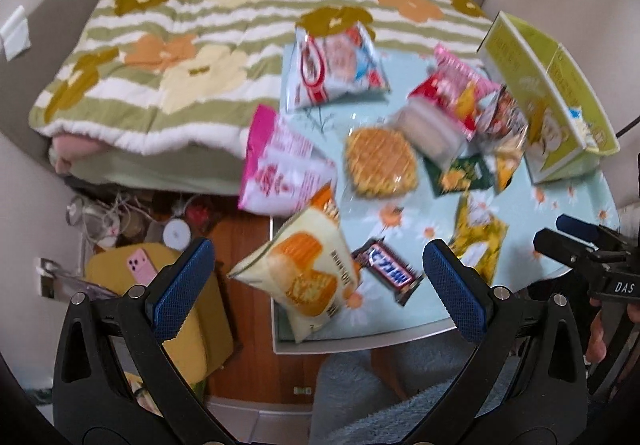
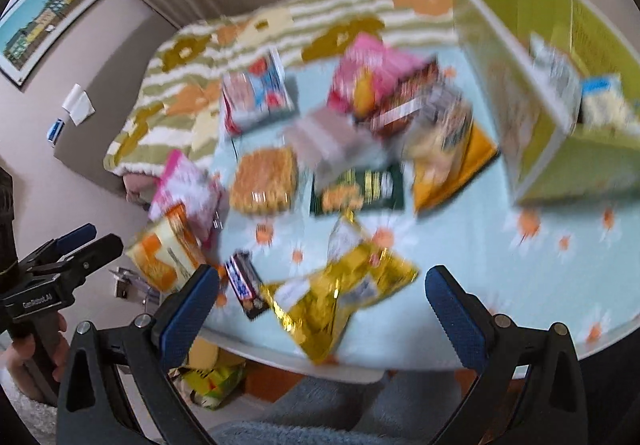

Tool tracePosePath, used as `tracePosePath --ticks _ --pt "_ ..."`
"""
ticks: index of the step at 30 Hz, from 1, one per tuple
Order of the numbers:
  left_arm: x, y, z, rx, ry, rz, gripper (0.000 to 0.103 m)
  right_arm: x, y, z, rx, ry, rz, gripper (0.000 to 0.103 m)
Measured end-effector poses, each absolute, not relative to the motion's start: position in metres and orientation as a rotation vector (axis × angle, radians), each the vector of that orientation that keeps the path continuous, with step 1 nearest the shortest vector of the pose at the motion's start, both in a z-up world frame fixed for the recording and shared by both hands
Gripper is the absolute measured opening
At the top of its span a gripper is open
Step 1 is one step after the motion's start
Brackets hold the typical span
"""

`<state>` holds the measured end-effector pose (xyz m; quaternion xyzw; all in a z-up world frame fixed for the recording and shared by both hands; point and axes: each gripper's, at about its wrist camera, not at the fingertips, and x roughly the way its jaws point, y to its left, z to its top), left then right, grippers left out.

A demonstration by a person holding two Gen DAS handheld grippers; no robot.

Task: Organize snacks
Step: 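Grasp the orange cake packet with the left tool while the right tool grasps the gold foil bag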

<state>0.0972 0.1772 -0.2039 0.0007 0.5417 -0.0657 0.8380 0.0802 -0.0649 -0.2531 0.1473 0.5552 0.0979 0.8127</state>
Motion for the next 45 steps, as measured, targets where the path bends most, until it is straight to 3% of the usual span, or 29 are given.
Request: tracePosePath --ticks 12,20,34,35,37,38,45 --pt "0.106 0.176 -0.254 0.049 1.169 -0.059 0.103 0.079 -0.045 -0.314 0.329 1.355 0.253 0.102" --pt "0.098 0.174 -0.247 0.055 1.142 0.051 0.103 0.081 -0.057 -0.317 0.355 1.369 0.250 0.102" --pt "0.115 0.153 -0.290 0.039 1.210 0.197 0.103 0.092 -0.061 -0.325 0.388 1.388 0.281 0.103" --pt "0.115 0.153 -0.293 0.041 1.220 0.204 0.102 0.093 -0.060 -0.326 0.387 1.389 0.283 0.103" --pt "0.116 0.154 -0.297 0.033 1.234 0.203 0.080 0.096 -0.055 -0.327 0.387 1.387 0.285 0.103" --pt "0.115 0.155 -0.298 0.012 1.239 0.187 0.077 0.097 -0.056 -0.327 0.386 1.386 0.287 0.103" --pt "0.111 0.154 -0.296 0.017 1.227 0.178 0.069 0.106 -0.055 -0.328 0.375 1.371 0.286 0.102"
